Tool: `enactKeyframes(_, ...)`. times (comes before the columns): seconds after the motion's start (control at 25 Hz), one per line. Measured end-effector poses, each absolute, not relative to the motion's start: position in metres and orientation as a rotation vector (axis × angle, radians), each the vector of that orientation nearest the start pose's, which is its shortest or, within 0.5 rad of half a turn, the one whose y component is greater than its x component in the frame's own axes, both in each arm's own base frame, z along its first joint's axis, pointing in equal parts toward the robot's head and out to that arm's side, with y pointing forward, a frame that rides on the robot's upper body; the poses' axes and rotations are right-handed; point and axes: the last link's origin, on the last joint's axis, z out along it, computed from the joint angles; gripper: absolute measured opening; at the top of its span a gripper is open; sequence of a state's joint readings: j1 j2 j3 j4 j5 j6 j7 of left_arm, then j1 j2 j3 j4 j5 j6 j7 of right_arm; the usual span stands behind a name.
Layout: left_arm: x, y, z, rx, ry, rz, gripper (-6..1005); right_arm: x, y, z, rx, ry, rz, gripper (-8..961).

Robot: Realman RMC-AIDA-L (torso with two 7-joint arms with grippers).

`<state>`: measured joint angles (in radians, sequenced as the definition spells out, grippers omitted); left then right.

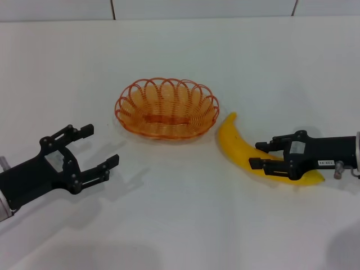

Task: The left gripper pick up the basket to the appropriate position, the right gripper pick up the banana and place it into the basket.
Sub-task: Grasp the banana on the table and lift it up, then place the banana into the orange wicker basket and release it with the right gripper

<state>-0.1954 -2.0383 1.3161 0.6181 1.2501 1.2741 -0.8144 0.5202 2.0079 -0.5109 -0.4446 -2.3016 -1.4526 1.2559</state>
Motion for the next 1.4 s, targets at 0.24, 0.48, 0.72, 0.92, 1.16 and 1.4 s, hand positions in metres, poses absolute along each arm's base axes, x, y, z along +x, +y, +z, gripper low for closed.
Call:
enactKeyframes(0.24, -0.306, 0.272, -0.028, -2.475, -0.281, -0.682, 850, 0.329, 0.305, -0.009, -2.728, 0.777, 0.409, 496)
enactKeyframes(0.48, -0.306, 0.272, -0.025, -2.465, -0.281, -0.697, 851, 0.329, 0.306, -0.009, -2.723, 0.778, 0.412, 447)
enactKeyframes(0.72, -0.306, 0.271, -0.024, -2.463, -0.279, -0.705, 851, 0.332, 0.306, 0.0, -2.69, 0.784, 0.42, 447)
enactKeyframes(0.92, -0.307, 0.27, -0.024, -2.461, -0.278, -0.705, 851, 0.336, 0.306, 0.011, -2.649, 0.79, 0.425, 445)
enactKeyframes(1.16, -0.307, 0.27, -0.024, -2.461, -0.268, -0.701, 850, 0.333, 0.308, 0.029, -2.587, 0.746, 0.503, 442)
enactKeyframes(1.4, -0.312, 0.268, -0.025, -2.45, -0.319, -0.709, 850, 0.294, 0.316, 0.032, -2.634, 0.457, 0.721, 443)
